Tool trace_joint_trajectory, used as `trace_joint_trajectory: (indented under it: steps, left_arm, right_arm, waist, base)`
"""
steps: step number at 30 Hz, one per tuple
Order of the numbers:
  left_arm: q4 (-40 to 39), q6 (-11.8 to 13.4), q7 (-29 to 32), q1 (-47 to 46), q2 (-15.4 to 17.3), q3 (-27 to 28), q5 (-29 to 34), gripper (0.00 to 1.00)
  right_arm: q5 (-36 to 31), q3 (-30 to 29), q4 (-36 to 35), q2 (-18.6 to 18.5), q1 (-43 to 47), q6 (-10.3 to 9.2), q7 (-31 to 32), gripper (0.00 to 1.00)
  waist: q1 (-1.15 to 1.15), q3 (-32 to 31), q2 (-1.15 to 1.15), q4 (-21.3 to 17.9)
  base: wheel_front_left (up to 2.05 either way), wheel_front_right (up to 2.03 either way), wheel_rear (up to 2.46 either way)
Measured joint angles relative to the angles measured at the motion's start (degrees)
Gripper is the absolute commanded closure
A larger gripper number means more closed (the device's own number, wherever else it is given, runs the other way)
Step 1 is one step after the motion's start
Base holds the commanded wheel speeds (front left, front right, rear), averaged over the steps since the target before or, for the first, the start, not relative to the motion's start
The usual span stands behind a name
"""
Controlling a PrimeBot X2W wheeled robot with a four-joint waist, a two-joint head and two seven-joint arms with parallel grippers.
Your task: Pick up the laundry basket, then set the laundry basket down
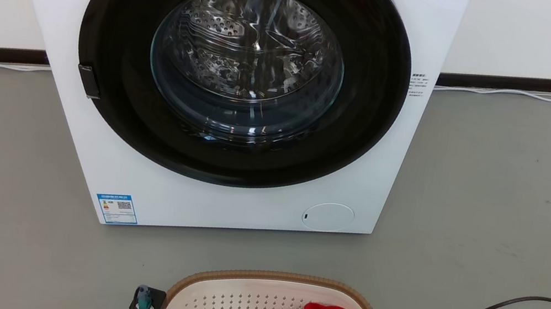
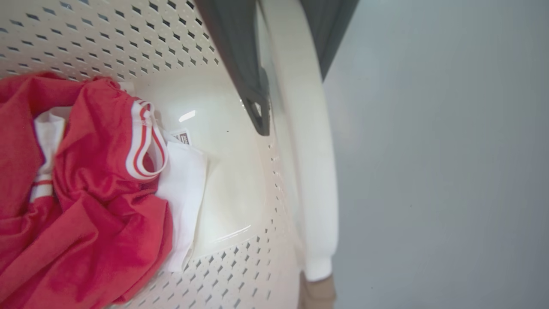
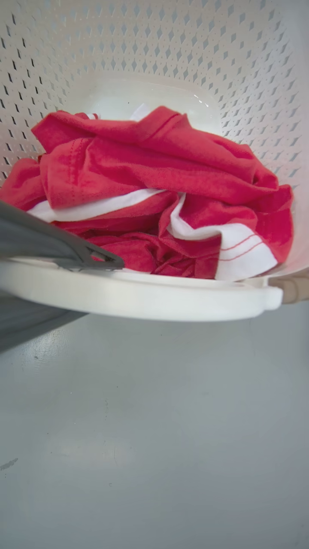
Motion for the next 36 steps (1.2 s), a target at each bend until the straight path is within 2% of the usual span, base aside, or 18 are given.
trace_joint_trajectory:
  steps: [36]
  left_arm:
    - [0.31, -0.21, -0.41, -0.18, 0.05, -1.91, -2.05, 1.00]
  right_arm:
    - [3.71, 3.15, 0.64, -0.02, -0.24, -0.01, -0.58, 1.00]
  waist:
    - [0.00, 1.60, 0.00, 0.01]
  base:
    - [0.00, 0.00, 0.00]
